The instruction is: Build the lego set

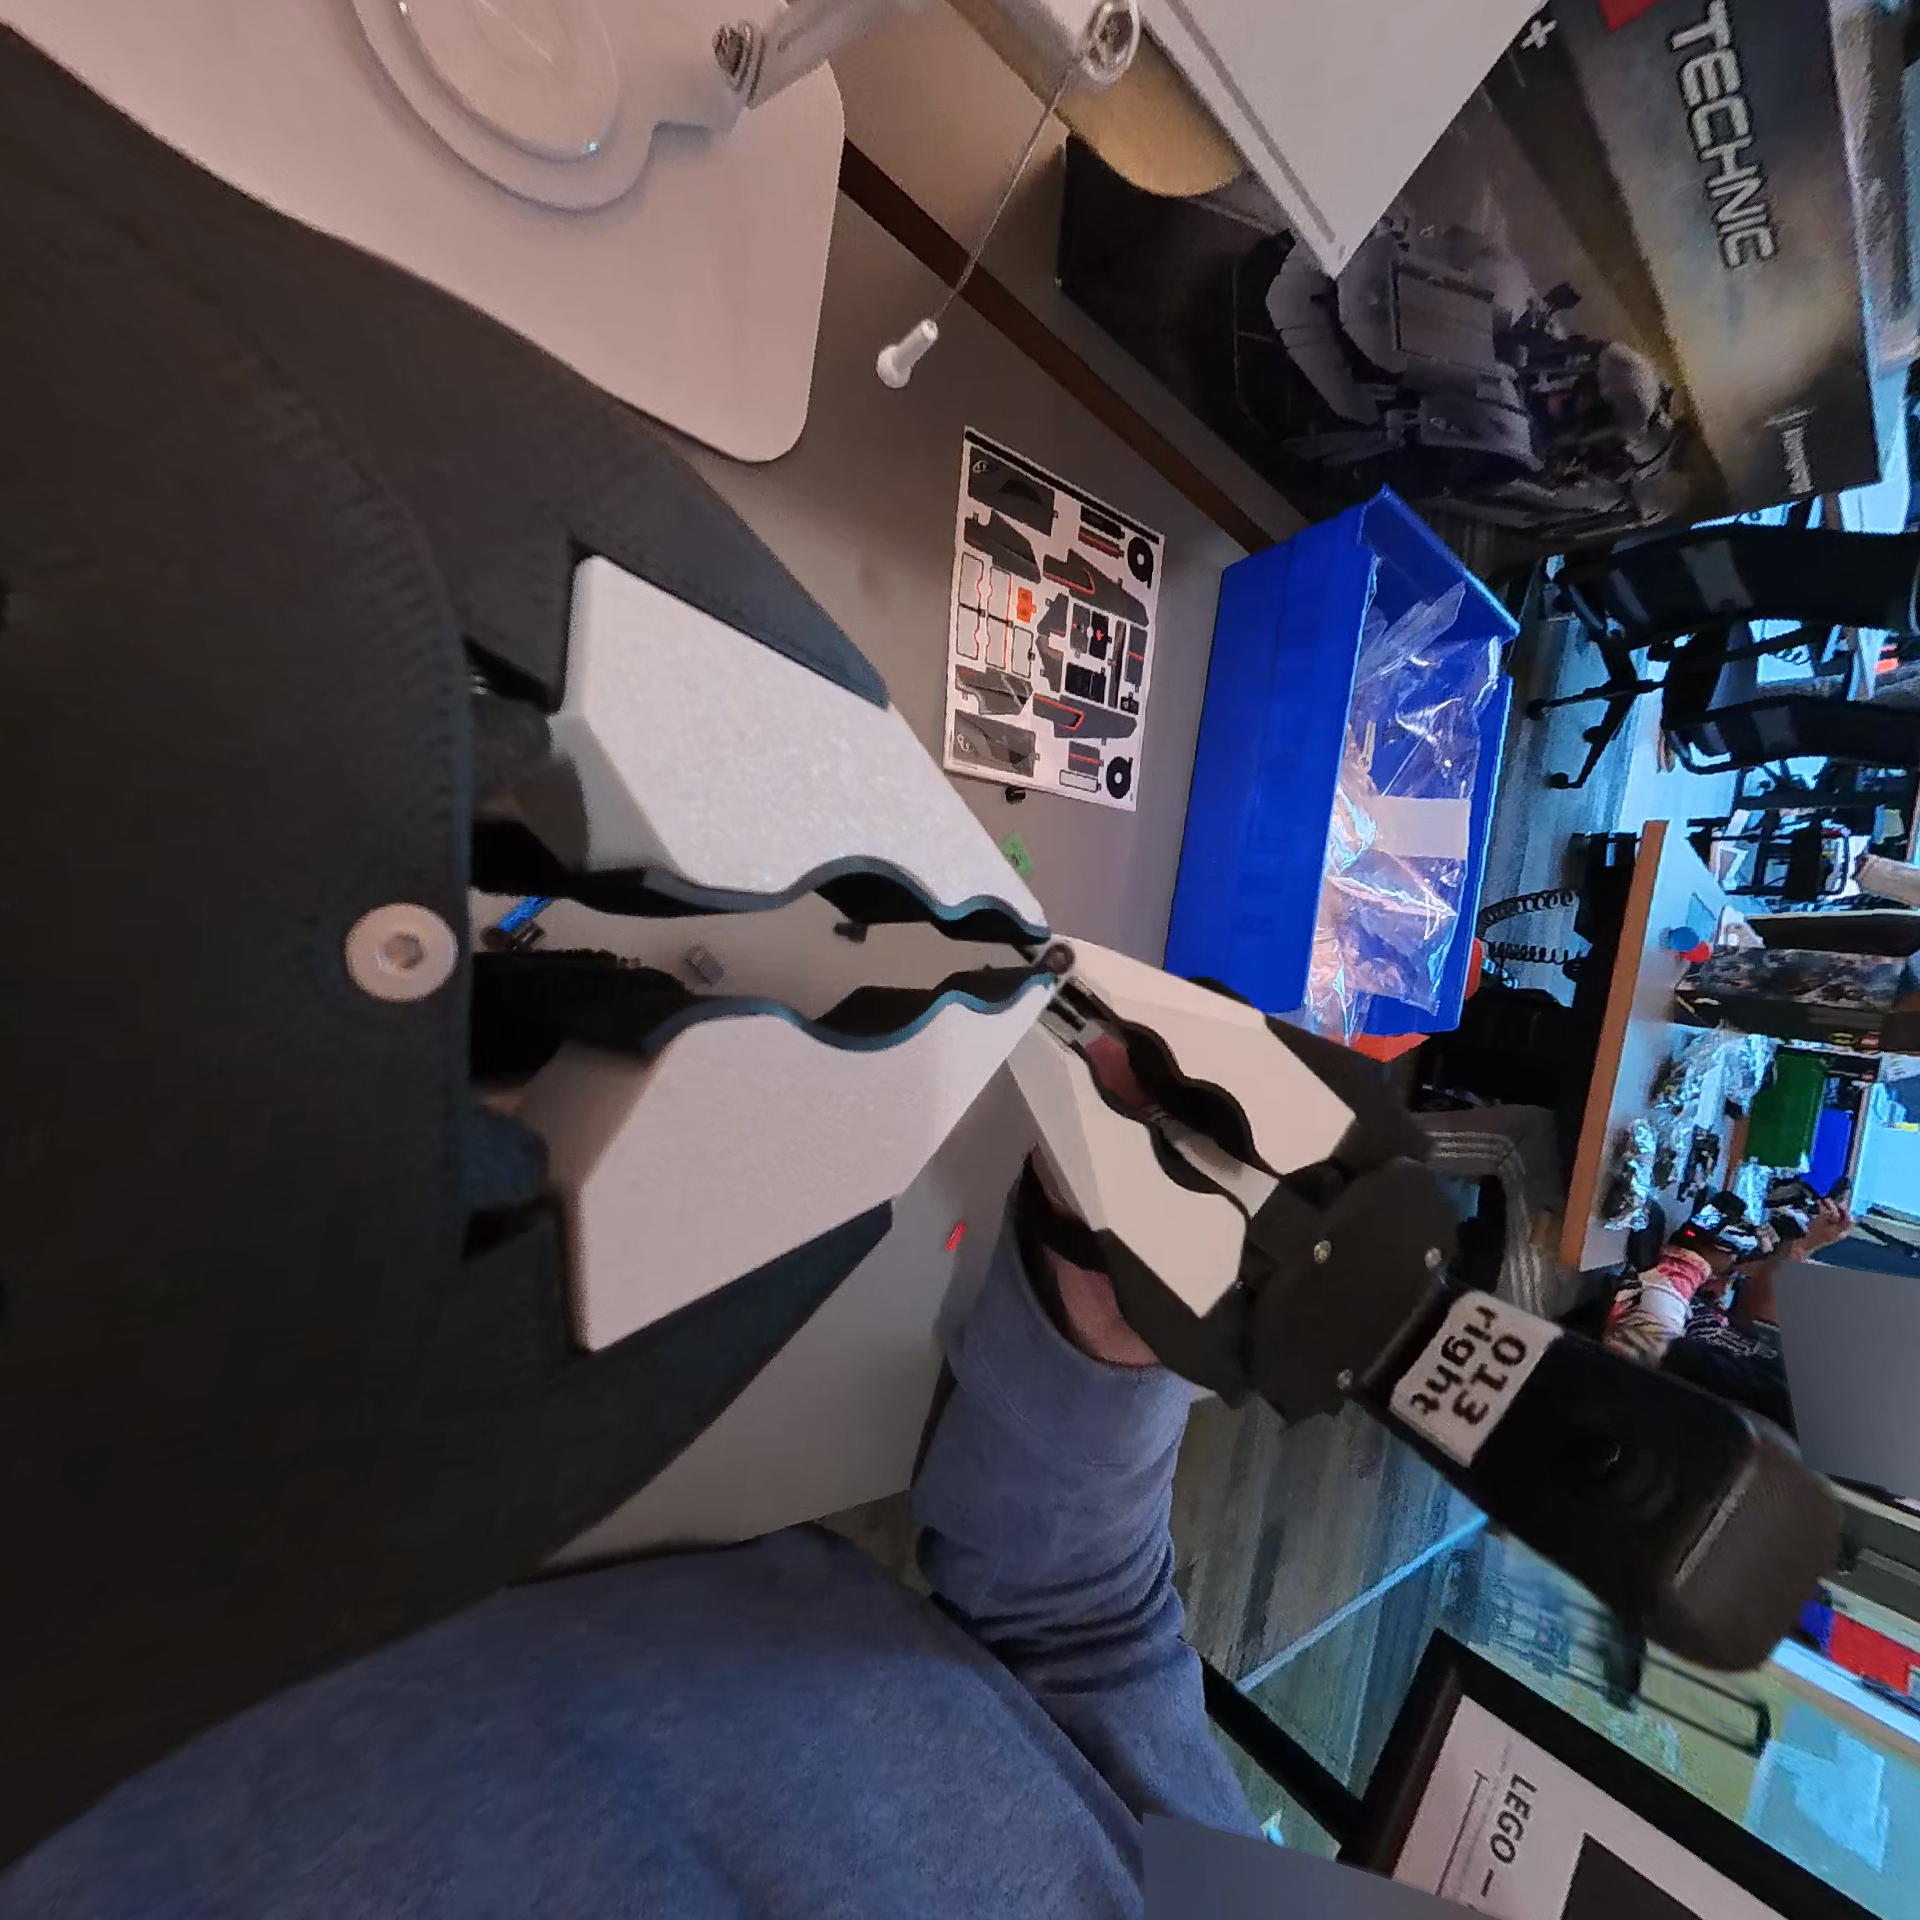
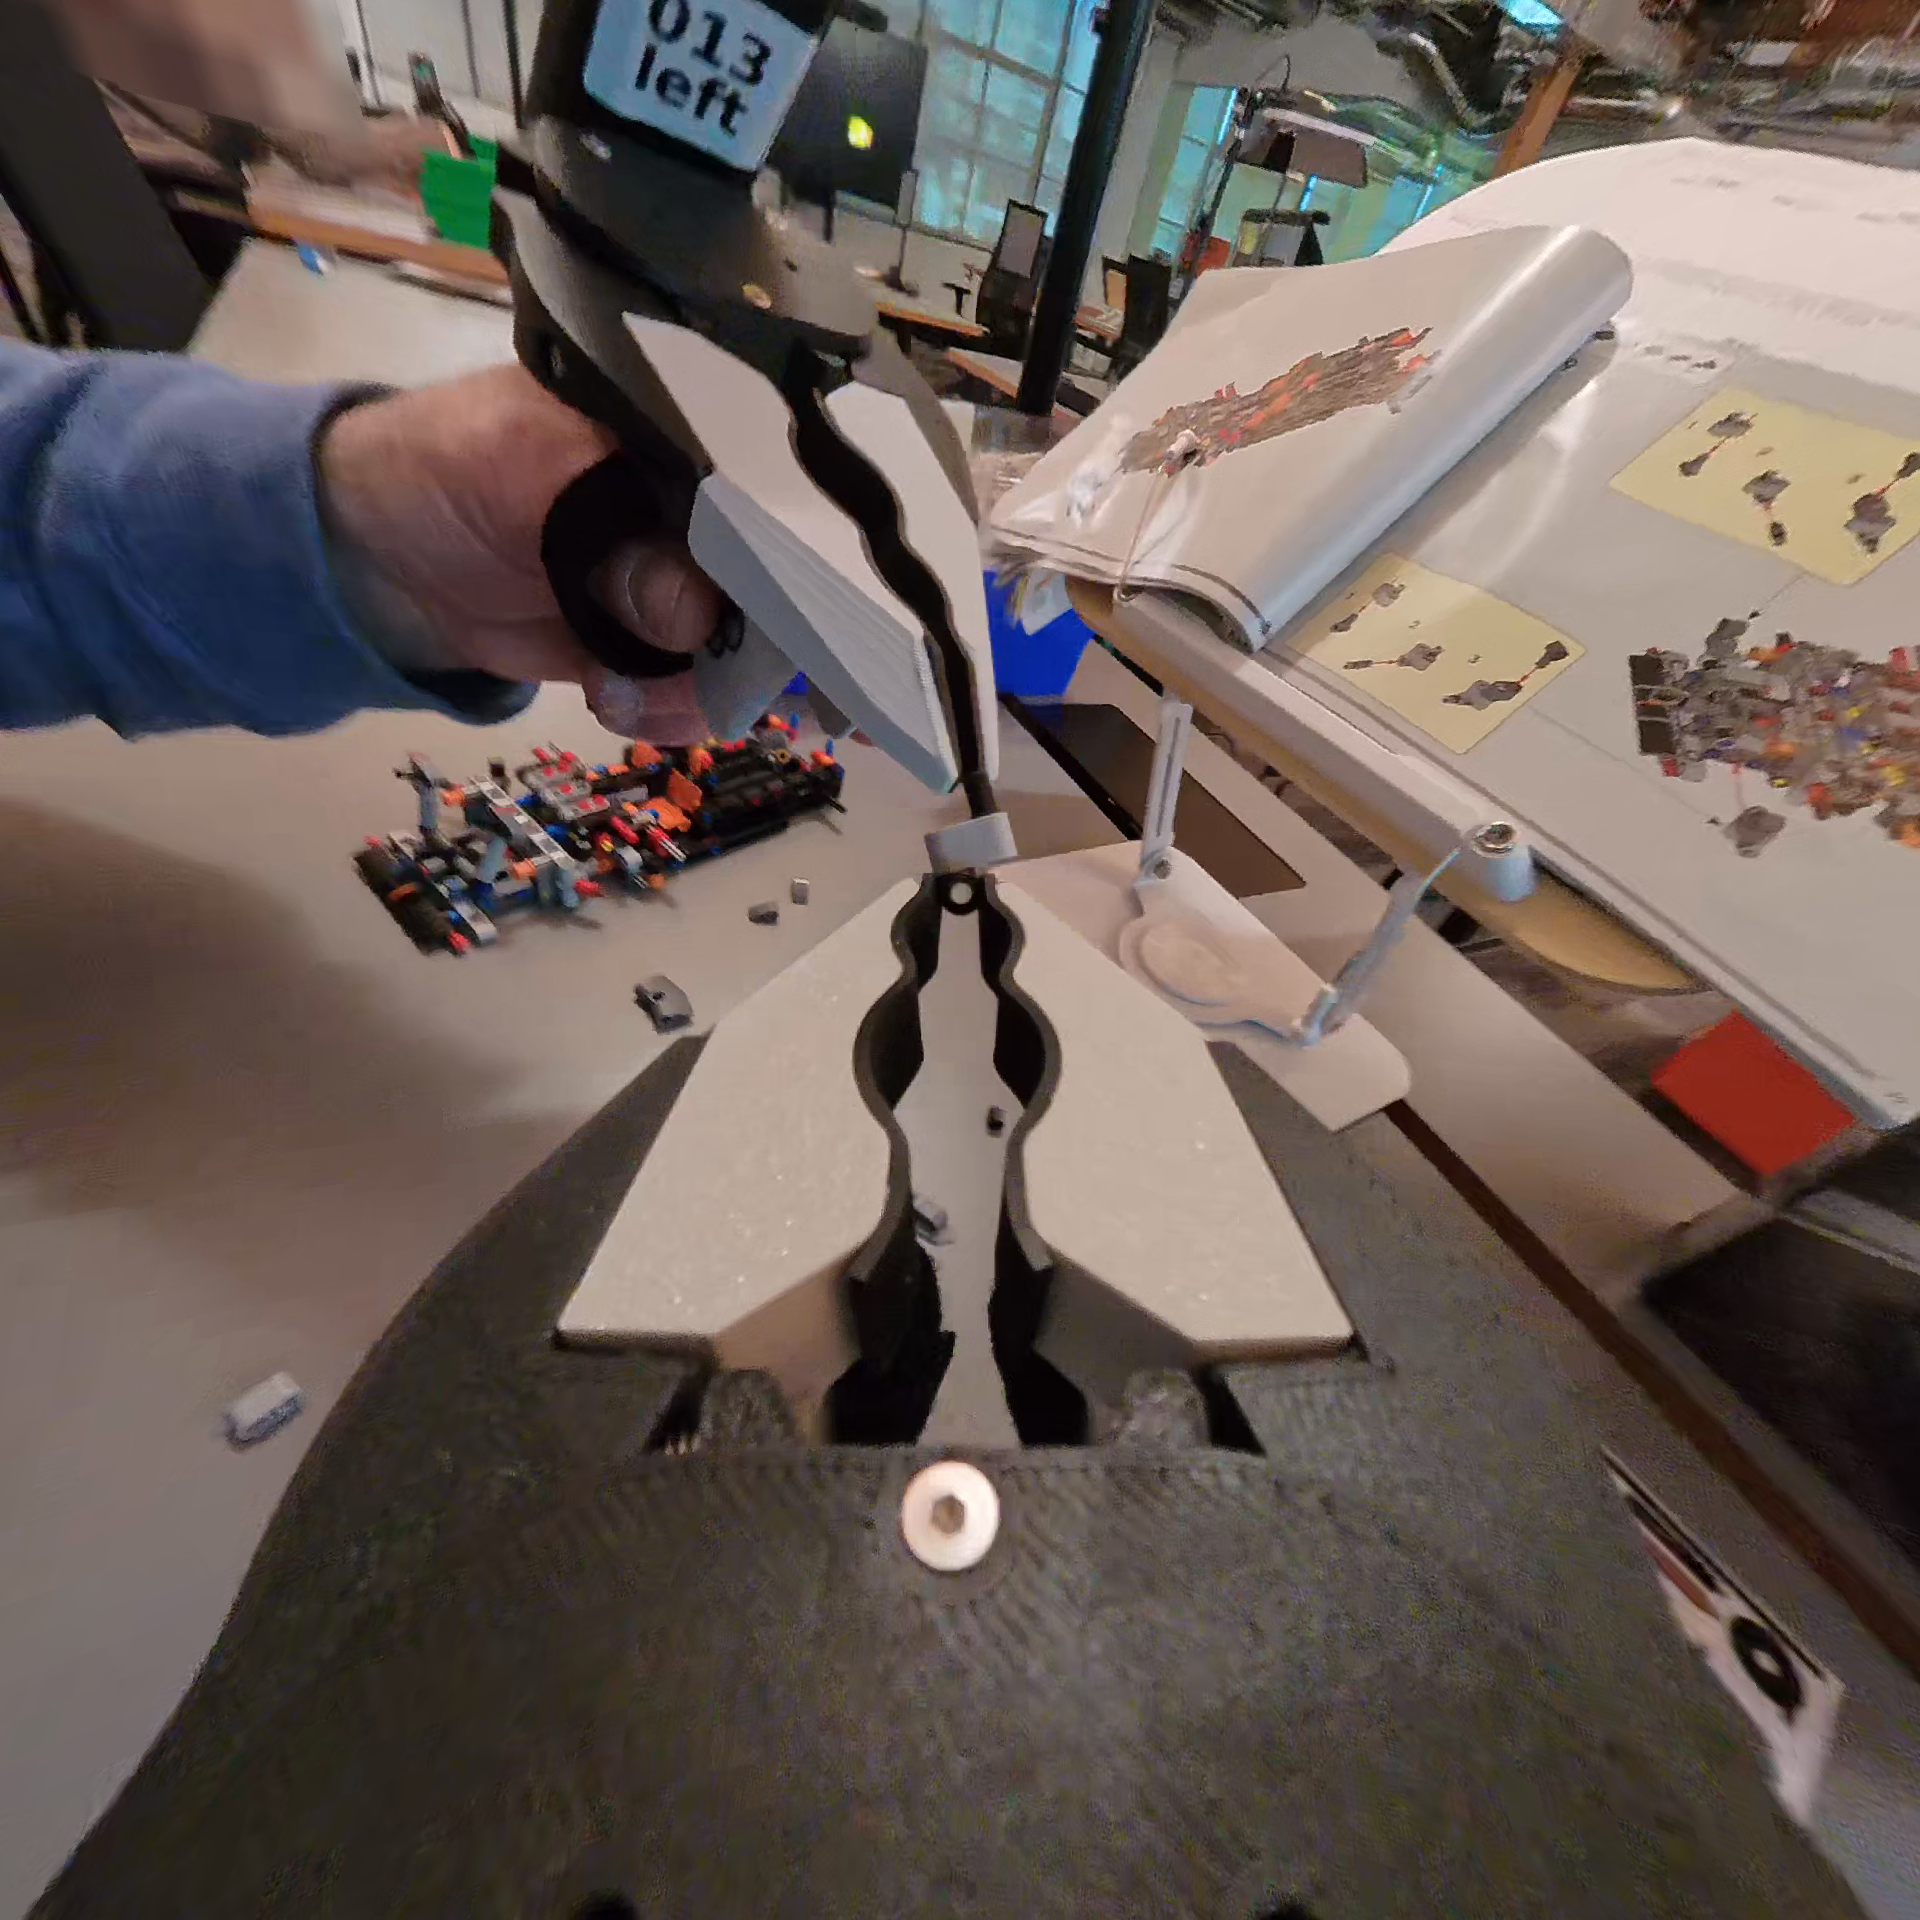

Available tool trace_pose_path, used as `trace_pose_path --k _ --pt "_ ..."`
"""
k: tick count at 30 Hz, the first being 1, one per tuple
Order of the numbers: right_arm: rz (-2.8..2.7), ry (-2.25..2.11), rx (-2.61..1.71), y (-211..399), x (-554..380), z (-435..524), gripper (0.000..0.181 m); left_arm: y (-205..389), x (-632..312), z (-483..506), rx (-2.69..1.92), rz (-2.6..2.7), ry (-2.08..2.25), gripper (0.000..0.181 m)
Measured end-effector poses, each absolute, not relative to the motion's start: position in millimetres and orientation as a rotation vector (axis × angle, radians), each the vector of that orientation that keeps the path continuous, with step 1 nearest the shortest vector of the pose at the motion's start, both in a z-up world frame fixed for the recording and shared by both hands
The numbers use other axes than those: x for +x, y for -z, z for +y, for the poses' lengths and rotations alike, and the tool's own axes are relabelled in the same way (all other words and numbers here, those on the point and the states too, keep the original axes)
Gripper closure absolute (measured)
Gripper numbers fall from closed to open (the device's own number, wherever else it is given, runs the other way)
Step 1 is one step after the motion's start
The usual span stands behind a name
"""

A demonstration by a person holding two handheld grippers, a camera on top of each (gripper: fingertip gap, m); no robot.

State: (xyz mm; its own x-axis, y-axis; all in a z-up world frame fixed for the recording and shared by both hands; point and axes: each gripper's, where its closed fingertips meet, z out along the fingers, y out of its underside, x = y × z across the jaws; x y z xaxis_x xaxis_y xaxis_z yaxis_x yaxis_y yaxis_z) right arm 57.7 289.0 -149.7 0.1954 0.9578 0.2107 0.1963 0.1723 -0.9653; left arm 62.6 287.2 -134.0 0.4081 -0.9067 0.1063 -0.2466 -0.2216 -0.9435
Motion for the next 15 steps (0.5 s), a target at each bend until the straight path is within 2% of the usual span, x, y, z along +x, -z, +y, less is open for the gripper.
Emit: trace_pose_path --k 7,15 --pt "-1.142 -1.265 -1.312 129 60 286 0.177 127 56 290 -1.682 0.997 0.844 0.180" --pt "-1.029 -1.667 -1.307 125 65 285 0.178 116 65 286 -1.600 1.056 0.798 0.173"
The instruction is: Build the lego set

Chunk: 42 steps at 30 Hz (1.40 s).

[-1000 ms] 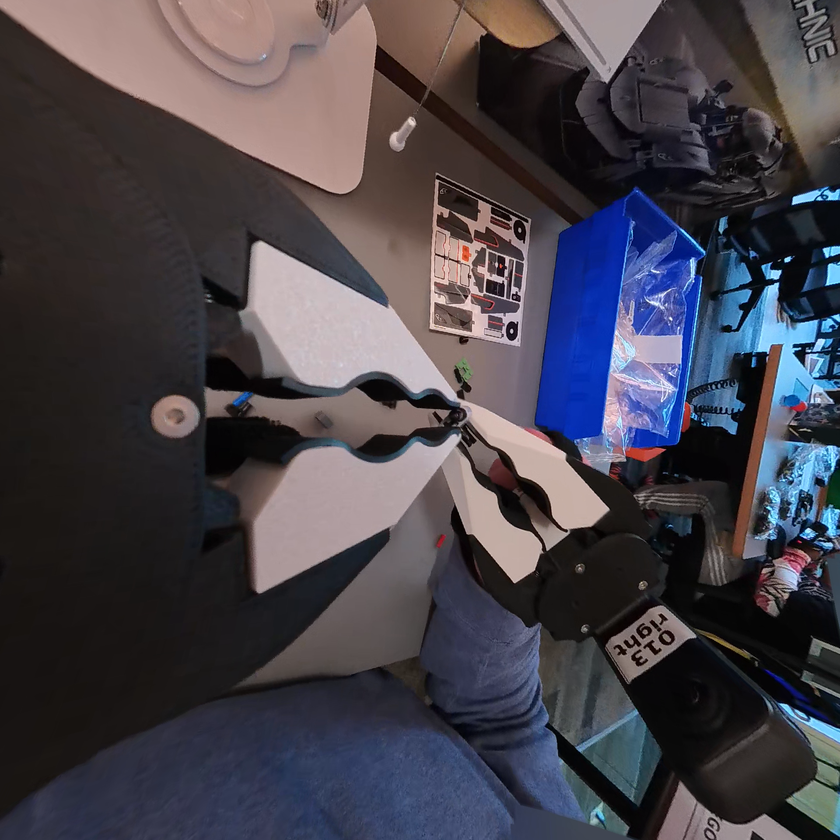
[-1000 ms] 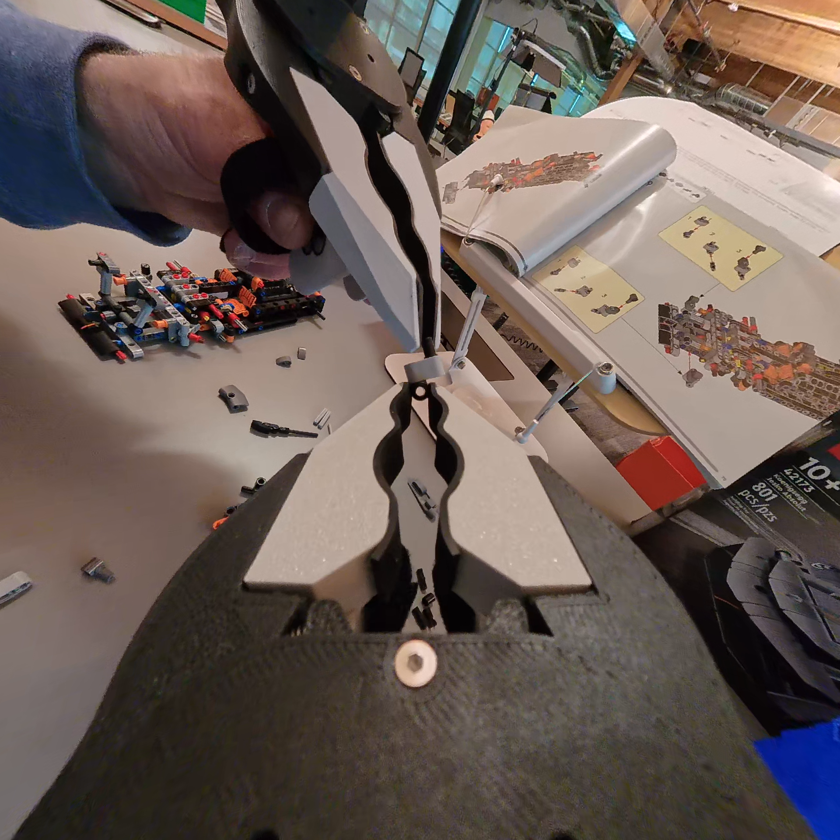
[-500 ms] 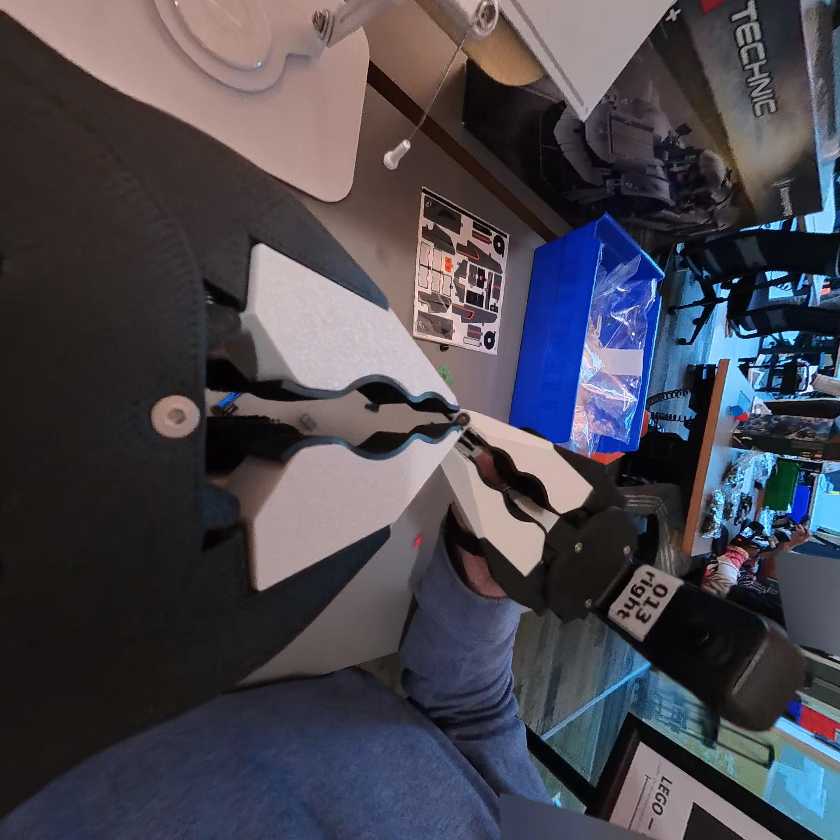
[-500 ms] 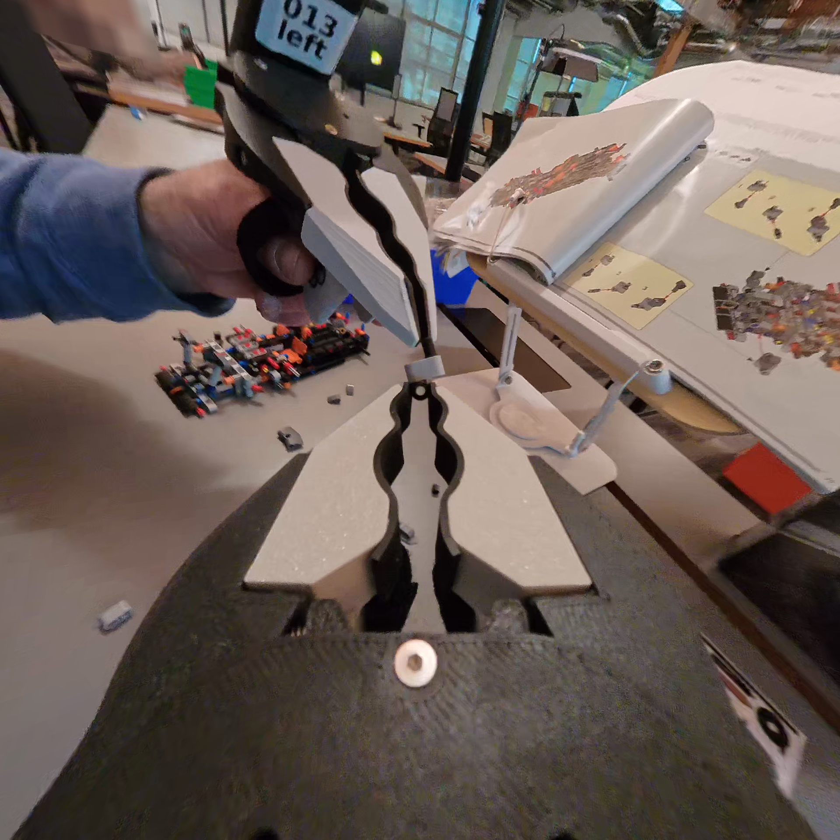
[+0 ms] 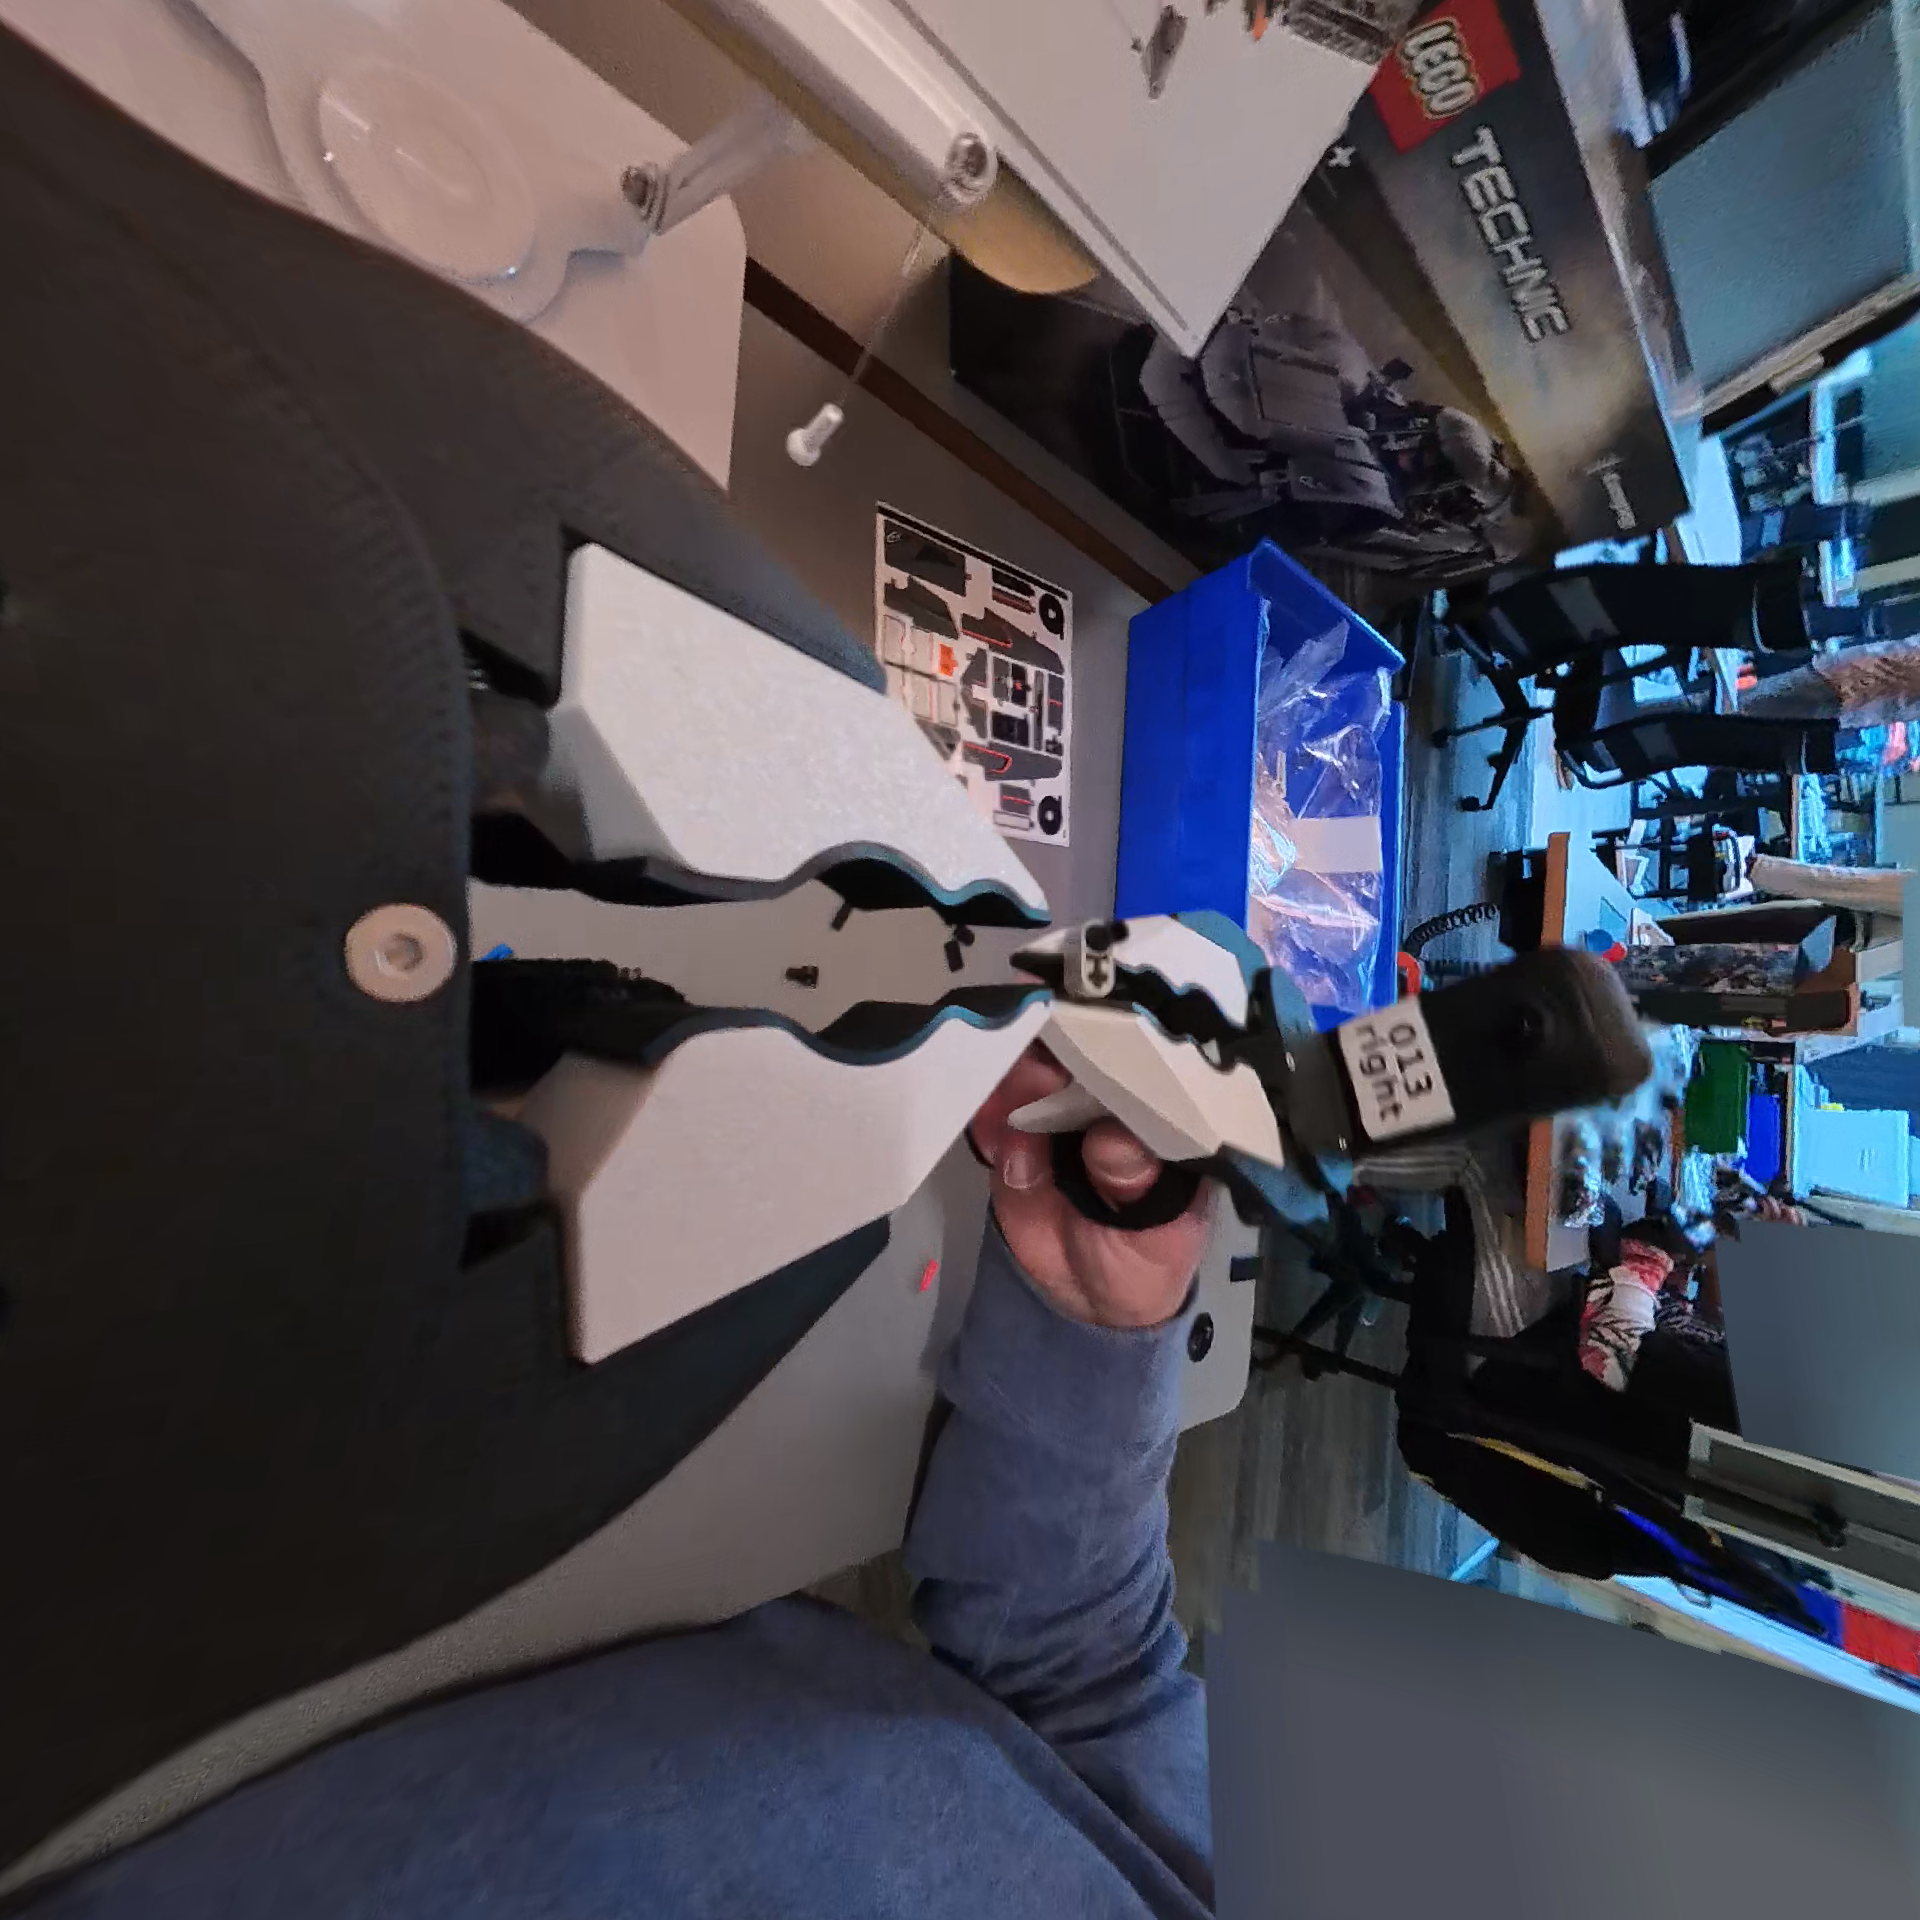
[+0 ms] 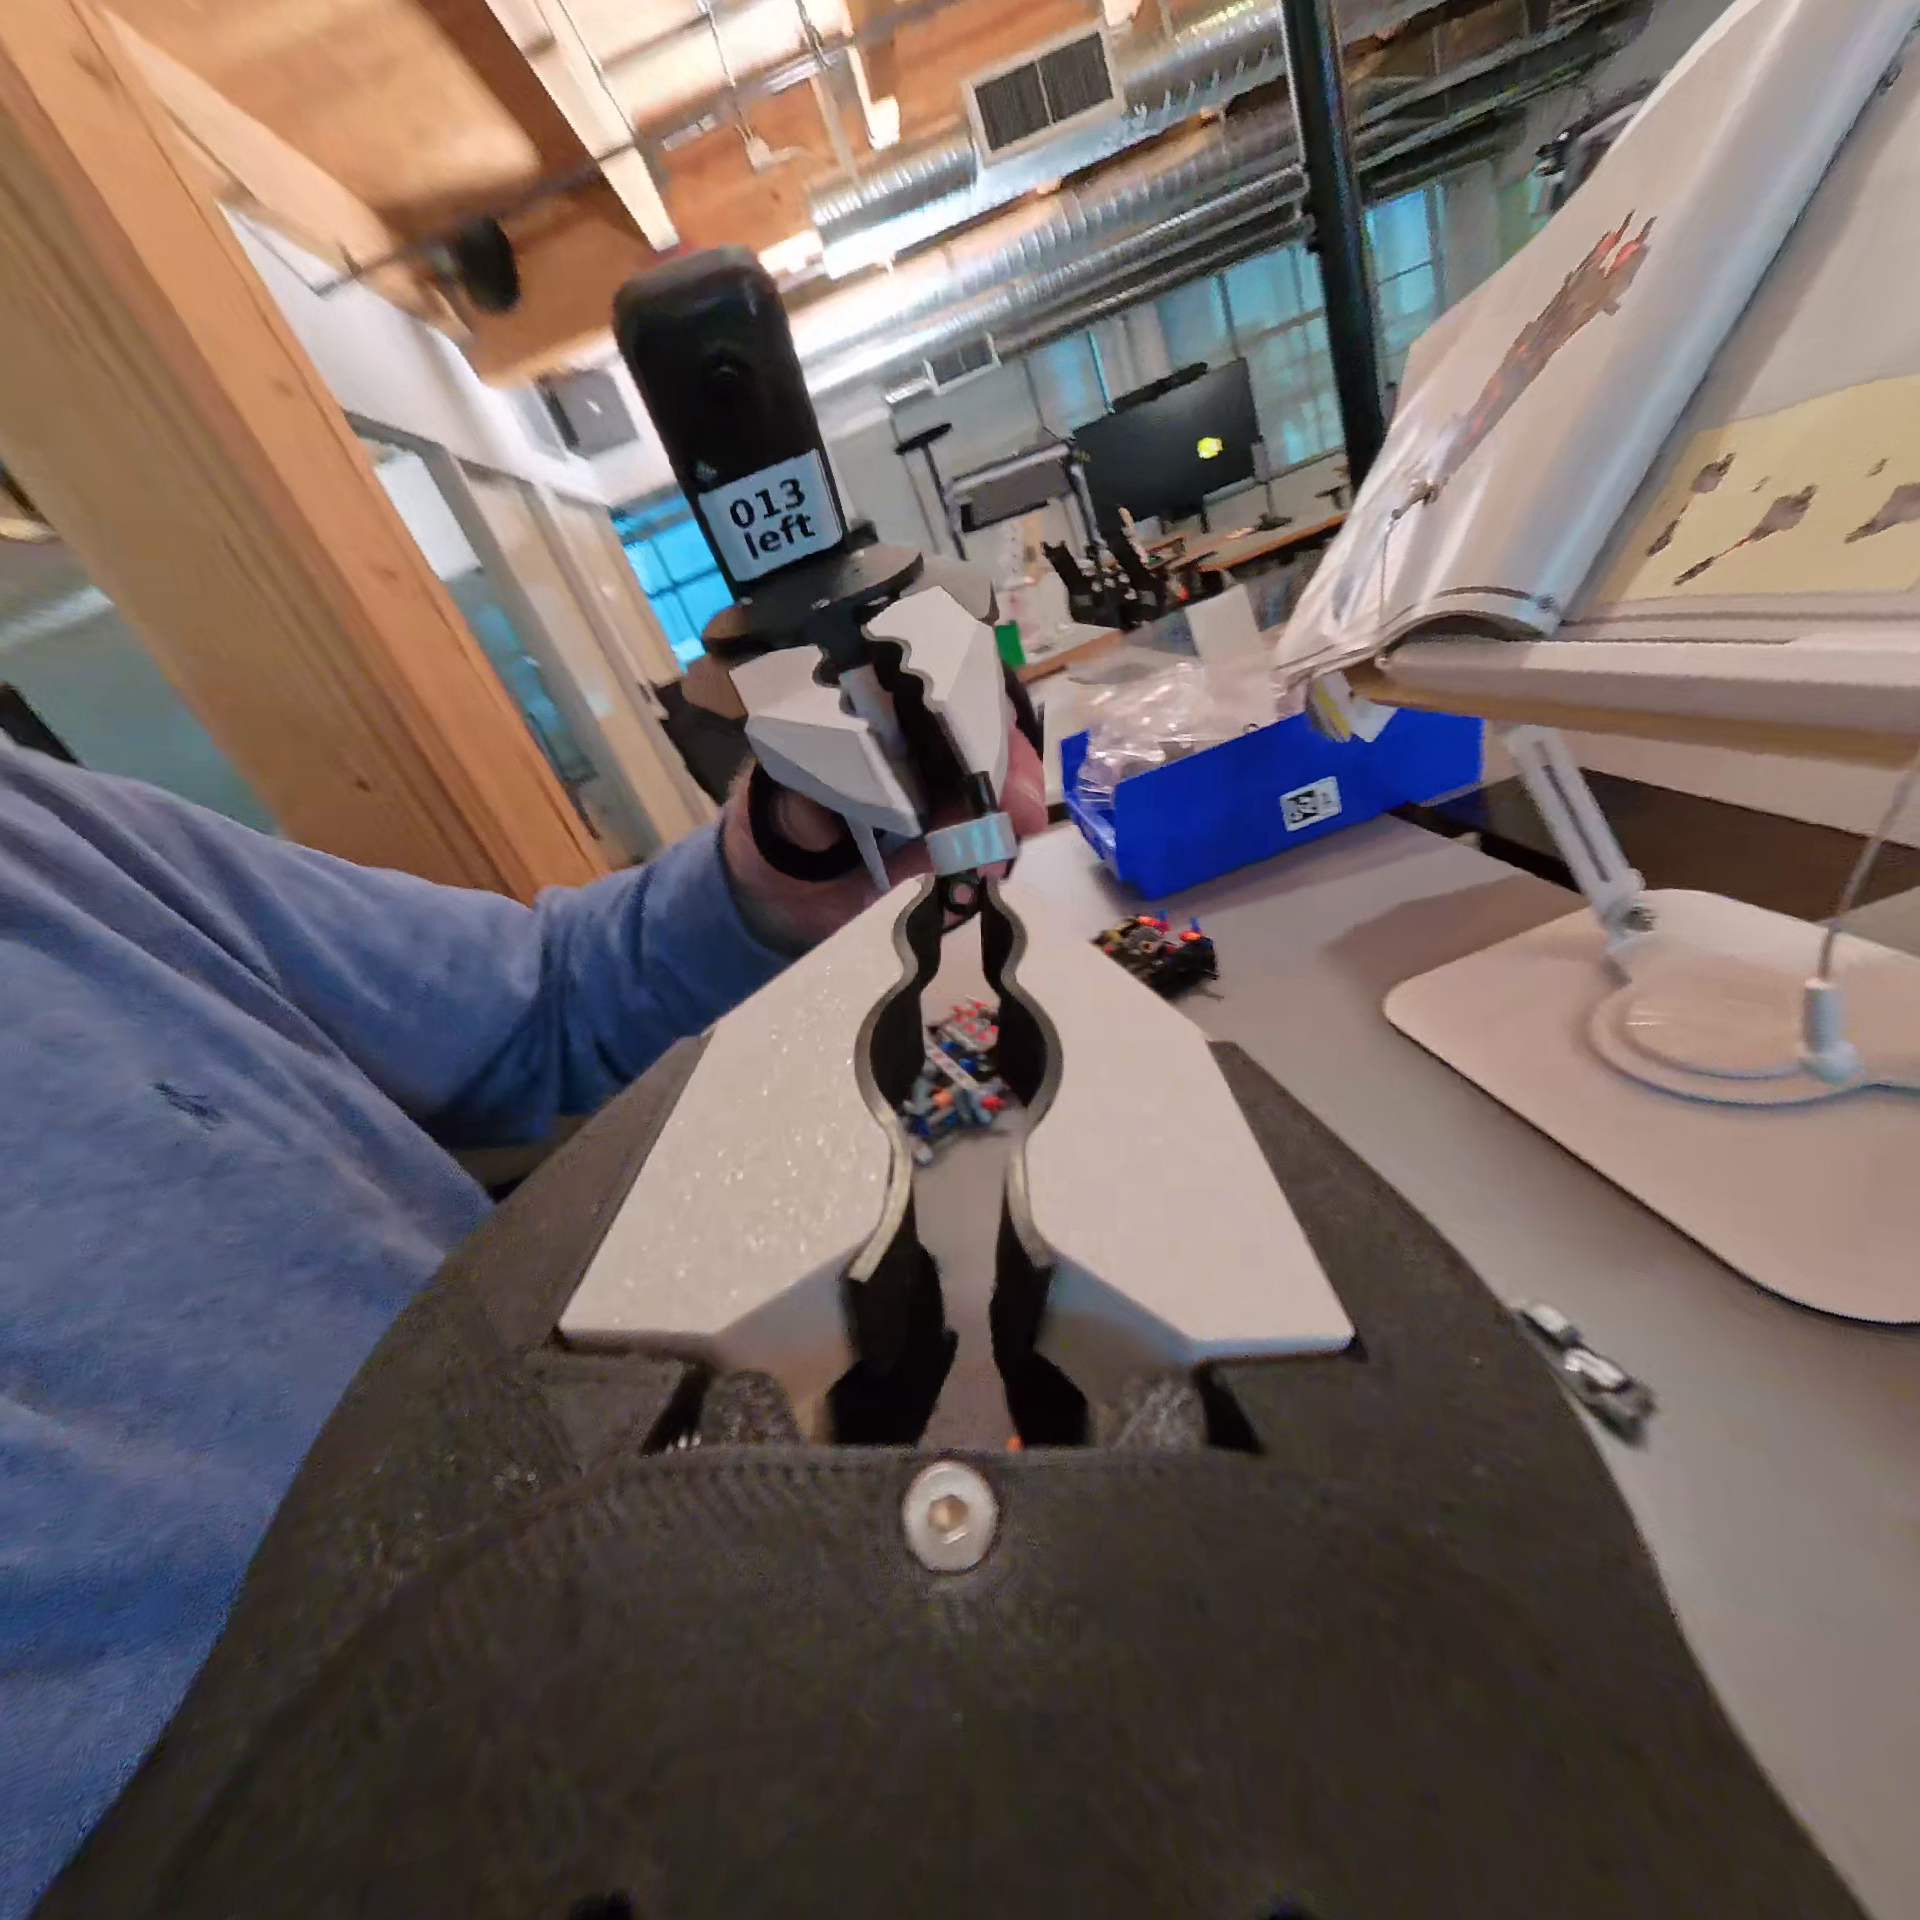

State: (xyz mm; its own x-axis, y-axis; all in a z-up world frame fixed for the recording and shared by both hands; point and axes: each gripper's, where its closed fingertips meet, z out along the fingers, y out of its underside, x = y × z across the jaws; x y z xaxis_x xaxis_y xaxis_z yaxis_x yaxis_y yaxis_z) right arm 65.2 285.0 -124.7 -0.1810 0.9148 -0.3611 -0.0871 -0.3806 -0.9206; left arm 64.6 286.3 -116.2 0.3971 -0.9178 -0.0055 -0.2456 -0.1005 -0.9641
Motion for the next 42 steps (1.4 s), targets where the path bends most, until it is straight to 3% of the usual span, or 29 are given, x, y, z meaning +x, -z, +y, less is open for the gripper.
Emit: trace_pose_path --k 35,42 --pt "-0.999 -1.962 -1.231 121 68 274 0.176 110 82 288 -1.592 1.006 0.931 0.179" --pt "-0.948 -1.748 -1.288 126 68 291 0.158 108 76 296 -1.618 0.944 0.935 0.179"
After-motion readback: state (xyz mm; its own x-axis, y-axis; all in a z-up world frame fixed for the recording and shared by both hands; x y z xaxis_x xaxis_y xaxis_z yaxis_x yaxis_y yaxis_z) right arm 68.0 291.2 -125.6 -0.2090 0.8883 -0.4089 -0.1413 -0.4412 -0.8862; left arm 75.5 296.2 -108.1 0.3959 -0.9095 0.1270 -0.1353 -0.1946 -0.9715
